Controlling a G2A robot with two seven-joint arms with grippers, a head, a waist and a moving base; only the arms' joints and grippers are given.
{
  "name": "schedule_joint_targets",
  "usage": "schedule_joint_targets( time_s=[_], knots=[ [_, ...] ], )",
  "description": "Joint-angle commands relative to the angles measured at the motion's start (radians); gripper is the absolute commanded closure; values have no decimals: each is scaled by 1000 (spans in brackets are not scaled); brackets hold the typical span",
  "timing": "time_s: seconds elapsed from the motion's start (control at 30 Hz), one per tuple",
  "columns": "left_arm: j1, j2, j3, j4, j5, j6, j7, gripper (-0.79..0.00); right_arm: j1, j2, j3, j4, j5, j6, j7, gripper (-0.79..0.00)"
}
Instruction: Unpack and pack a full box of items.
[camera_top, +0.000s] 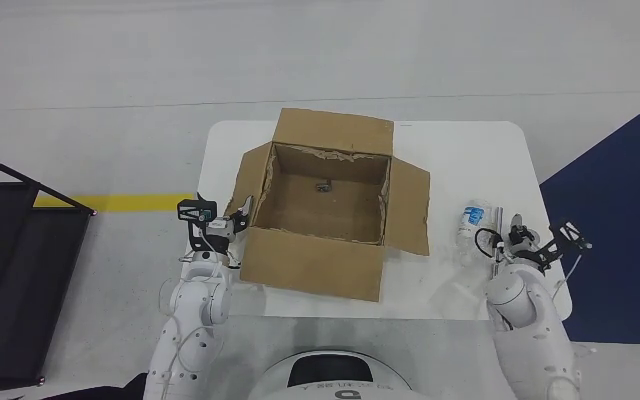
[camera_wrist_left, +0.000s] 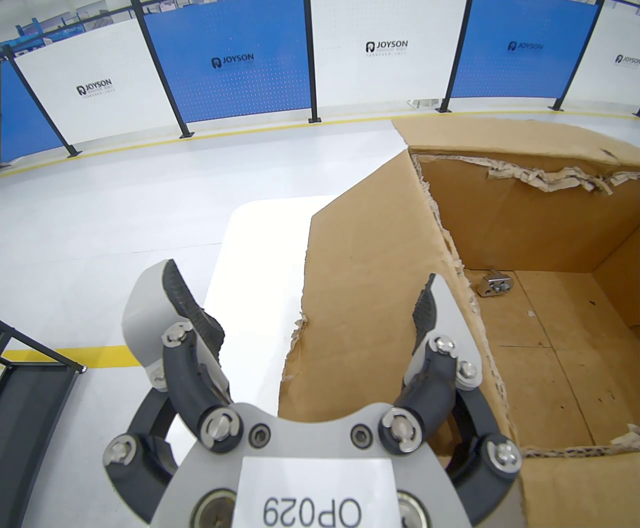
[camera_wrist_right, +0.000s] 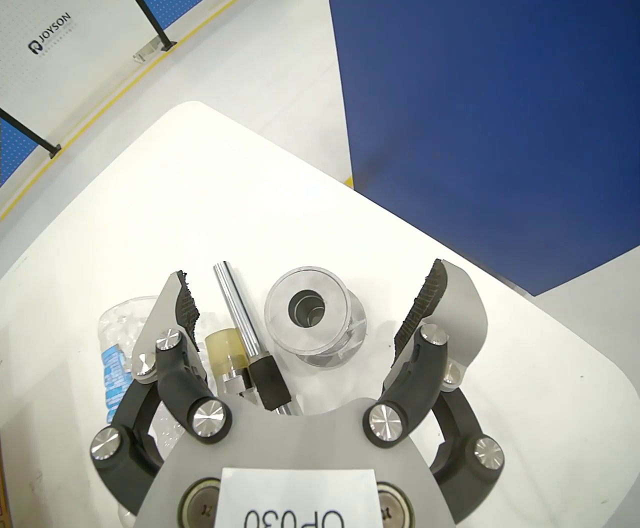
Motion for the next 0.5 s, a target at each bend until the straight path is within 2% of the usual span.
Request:
schedule_joint_targets(
  time_s=[0.0,0.07,0.1,0.13,0.17,0.23,0.27,0.3,0.47],
  knots=[
    [0,0,0,0,0,0,0,-785,20,-2,-5,22,-14,20,7,-739],
    [0,0,0,0,0,0,0,-785,34,-4,-10,36,-23,25,15,-677],
    [0,0,0,0,0,0,0,-785,39,-4,-11,43,-28,30,18,-585],
    [0,0,0,0,0,0,0,-785,44,-5,-13,48,-32,33,22,-542],
    [0,0,0,0,0,0,0,-785,48,-6,-15,53,-37,35,26,-382],
    [0,0,0,0,0,0,0,-785,54,-8,-15,61,-44,38,30,-314],
    [0,0,0,0,0,0,0,-785,56,-8,-15,63,-44,39,33,-188],
    [0,0,0,0,0,0,0,-785,57,-9,-13,65,-43,39,35,0],
    [0,0,0,0,0,0,0,-785,48,-14,7,54,-21,26,29,0]
  ],
)
